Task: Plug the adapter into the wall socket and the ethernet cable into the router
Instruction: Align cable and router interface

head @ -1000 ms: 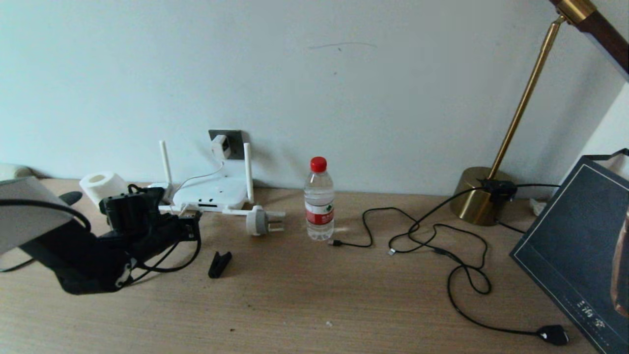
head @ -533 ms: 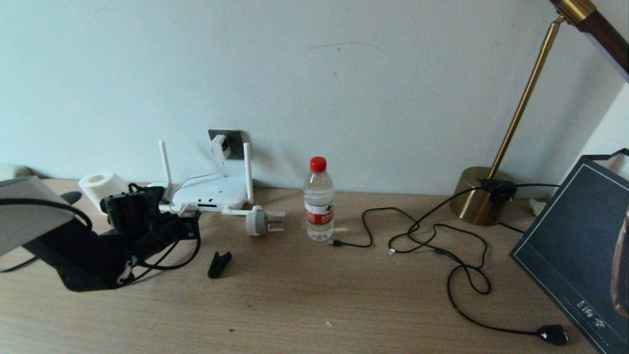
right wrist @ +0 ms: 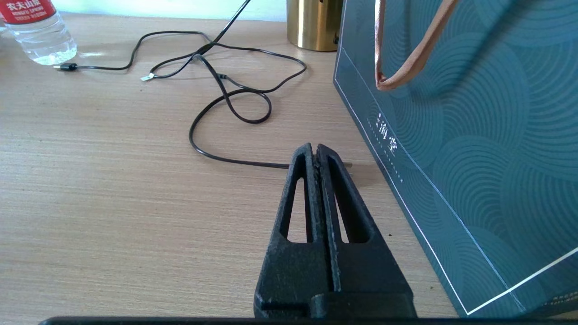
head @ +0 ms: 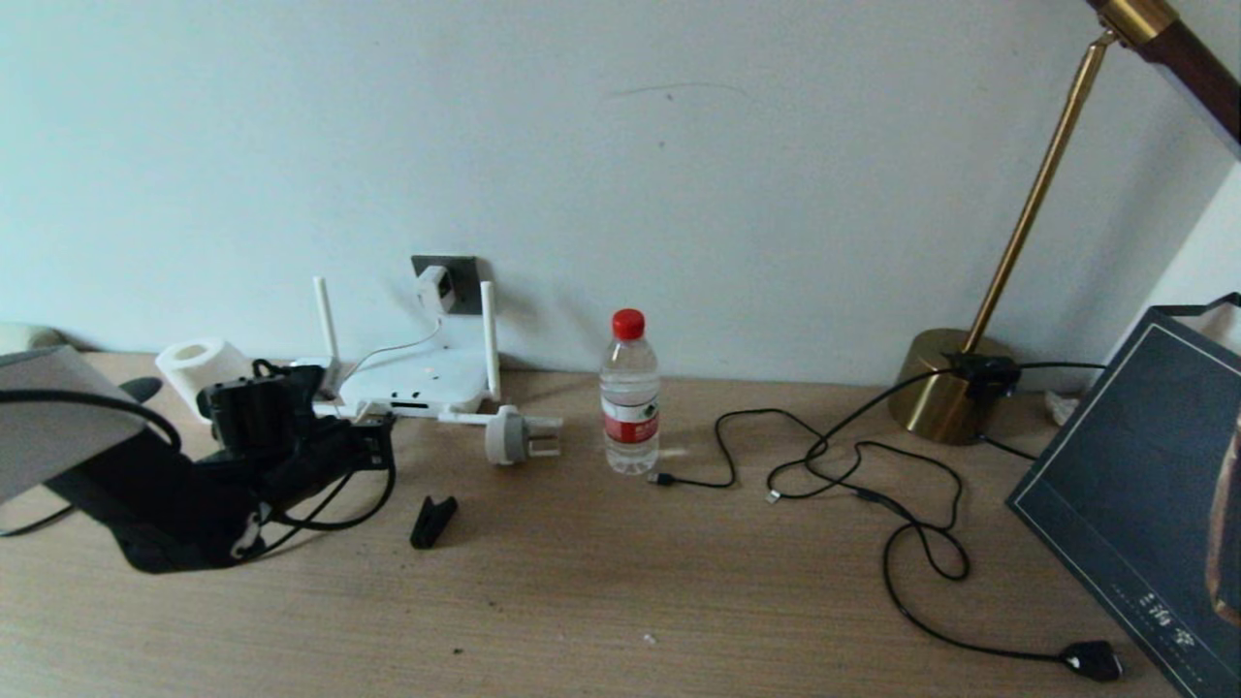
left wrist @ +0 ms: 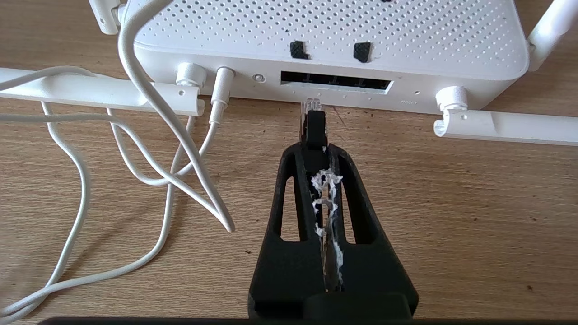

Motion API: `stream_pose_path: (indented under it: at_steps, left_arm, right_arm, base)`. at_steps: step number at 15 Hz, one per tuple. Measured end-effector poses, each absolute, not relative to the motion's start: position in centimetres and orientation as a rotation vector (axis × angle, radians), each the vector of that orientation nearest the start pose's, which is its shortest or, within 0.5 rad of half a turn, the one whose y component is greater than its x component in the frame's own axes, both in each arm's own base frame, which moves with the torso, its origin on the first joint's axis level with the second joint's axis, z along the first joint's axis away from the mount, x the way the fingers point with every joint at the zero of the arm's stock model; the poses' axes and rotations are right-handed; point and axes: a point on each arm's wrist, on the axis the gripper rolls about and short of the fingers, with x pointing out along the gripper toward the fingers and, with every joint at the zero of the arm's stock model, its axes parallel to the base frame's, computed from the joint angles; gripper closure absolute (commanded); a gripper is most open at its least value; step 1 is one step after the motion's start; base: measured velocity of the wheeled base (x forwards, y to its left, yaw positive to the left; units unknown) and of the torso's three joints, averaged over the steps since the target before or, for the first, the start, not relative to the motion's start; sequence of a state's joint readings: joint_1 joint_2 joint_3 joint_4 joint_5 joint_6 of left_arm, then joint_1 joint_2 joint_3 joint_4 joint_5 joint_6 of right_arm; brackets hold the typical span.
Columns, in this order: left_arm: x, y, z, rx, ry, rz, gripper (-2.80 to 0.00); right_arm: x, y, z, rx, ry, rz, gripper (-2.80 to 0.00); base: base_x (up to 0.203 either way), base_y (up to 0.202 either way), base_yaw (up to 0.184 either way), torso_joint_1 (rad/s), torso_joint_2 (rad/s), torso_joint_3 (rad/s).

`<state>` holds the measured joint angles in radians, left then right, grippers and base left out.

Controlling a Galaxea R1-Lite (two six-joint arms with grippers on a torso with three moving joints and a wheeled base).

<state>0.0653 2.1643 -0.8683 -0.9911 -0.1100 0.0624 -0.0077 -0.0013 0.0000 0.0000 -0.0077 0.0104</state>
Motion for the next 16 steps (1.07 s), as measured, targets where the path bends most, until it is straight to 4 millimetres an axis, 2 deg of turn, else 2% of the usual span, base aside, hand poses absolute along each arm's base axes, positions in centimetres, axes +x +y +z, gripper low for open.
stream_pose_path:
  at_steps: [16]
  left_arm:
    - [38.91, 2.76, 7.33, 0.031, 0.283, -0.077, 0.00]
  right_arm:
    - [-2.29, 0.00, 7.55, 0.010, -0.001, -0.015, 0.00]
  base:
    - [0.000, 0.000, 0.000, 0.000, 0.00, 0.000]
